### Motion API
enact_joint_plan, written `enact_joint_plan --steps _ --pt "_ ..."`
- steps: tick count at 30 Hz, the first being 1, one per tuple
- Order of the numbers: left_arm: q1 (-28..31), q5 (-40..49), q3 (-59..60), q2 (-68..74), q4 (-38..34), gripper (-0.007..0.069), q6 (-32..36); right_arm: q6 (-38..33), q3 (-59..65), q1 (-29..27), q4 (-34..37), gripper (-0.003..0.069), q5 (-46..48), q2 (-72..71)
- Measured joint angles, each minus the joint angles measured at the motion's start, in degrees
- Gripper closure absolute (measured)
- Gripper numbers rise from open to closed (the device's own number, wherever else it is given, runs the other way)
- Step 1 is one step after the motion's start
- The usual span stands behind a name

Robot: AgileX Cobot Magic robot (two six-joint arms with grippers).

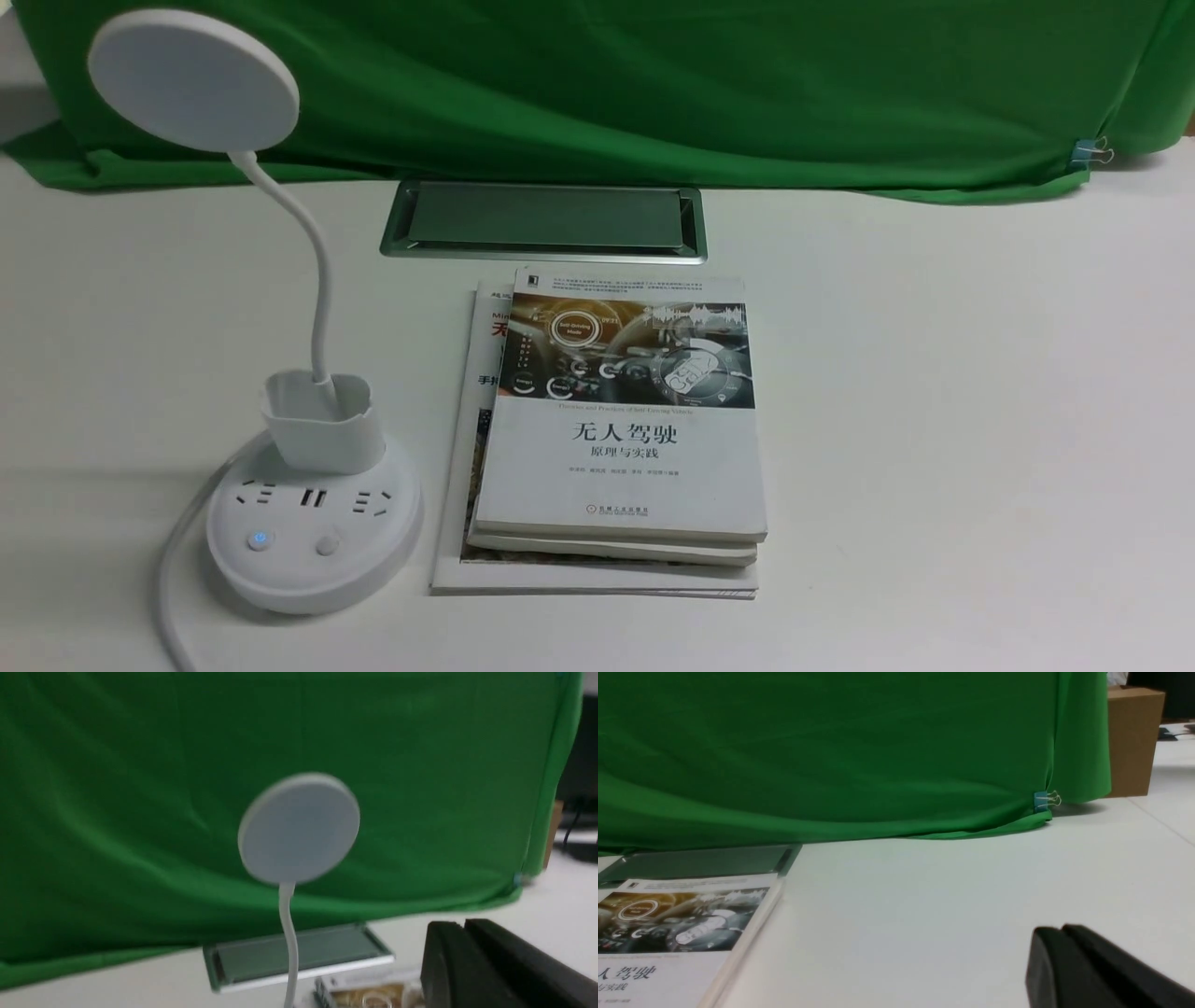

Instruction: Turn off the desk lamp on the white desktop by hand.

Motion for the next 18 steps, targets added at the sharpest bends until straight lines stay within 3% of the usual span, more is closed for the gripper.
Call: enact_joint_plan --steps 6,18 --pt "1.3 -2.1 4.4 -1.4 1.0 0.0606 0.0 0.0 0.0 0.0 0.0 0.0622 0.0 0.0" --pt "13.9 -4.8 25.1 -11.5 -1.9 0.0606 0.0 0.0 0.0 0.0 0.0 0.0622 0.1 0.0"
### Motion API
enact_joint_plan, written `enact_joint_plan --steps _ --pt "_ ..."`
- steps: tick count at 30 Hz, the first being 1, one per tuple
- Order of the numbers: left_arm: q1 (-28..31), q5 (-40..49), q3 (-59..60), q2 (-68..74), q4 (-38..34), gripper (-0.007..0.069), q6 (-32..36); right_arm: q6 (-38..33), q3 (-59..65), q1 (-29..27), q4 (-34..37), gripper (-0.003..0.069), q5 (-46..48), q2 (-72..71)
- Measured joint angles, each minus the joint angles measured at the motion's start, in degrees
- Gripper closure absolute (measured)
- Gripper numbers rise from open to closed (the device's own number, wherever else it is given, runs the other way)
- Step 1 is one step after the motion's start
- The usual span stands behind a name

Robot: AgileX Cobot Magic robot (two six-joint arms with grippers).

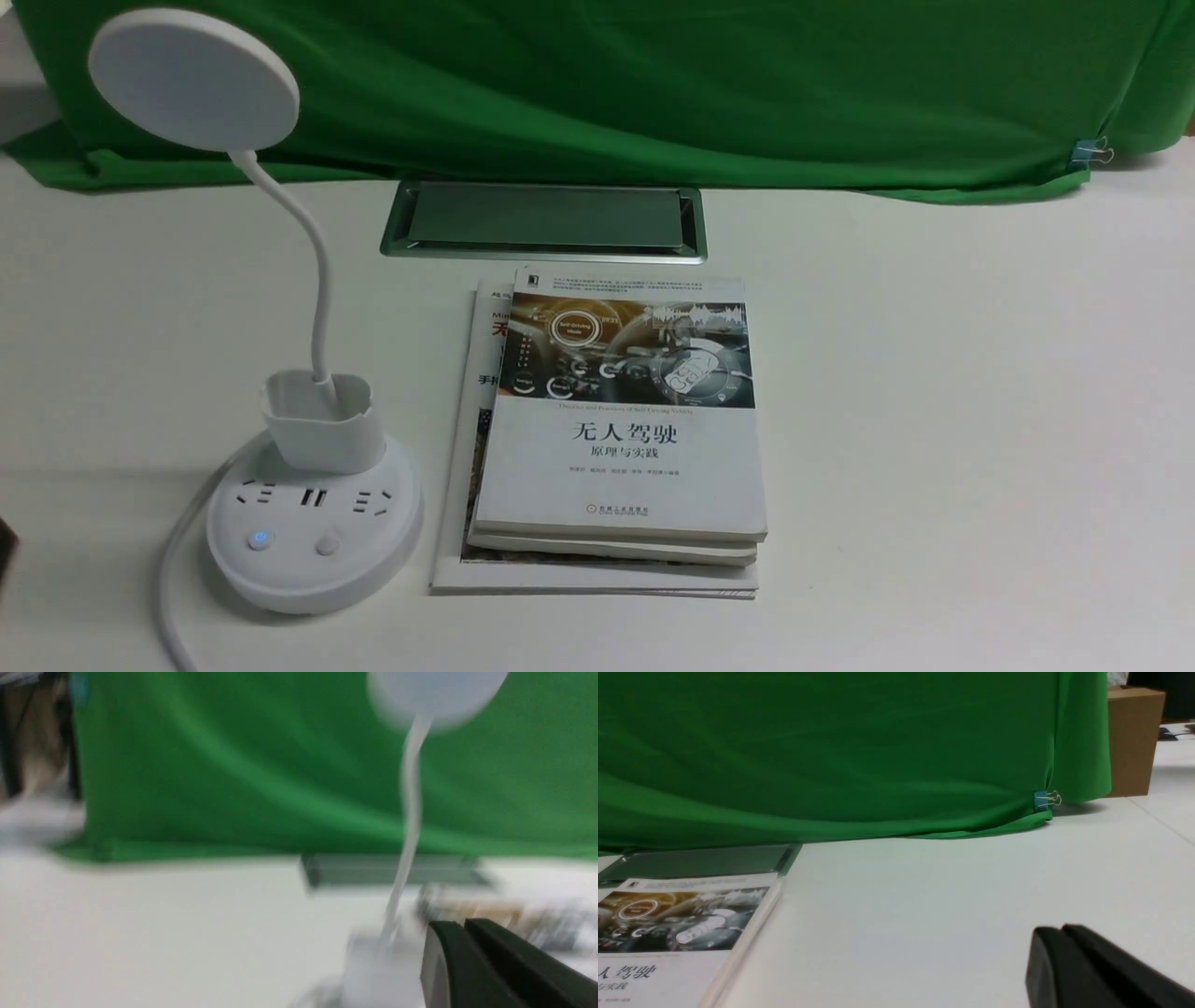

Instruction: Turn off the desk lamp on the white desktop by hand.

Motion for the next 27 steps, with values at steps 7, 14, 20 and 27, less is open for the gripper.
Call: enact_joint_plan --steps 7,14,20,27 --pt "0.3 2.9 3.2 -0.3 0.1 0.0606 0.0 0.0 0.0 0.0 0.0 0.0622 0.0 0.0" --pt "0.3 2.9 3.2 -0.3 0.0 0.0606 0.4 0.0 0.0 0.0 0.0 0.0622 0.0 0.0" --pt "0.3 2.9 3.2 -0.3 -2.1 0.0606 0.4 0.0 0.0 0.0 0.0 0.0622 0.1 0.0" --pt "0.3 2.9 3.2 -0.3 -2.8 0.0606 0.5 0.0 0.0 0.0 0.0 0.0622 0.0 0.0"
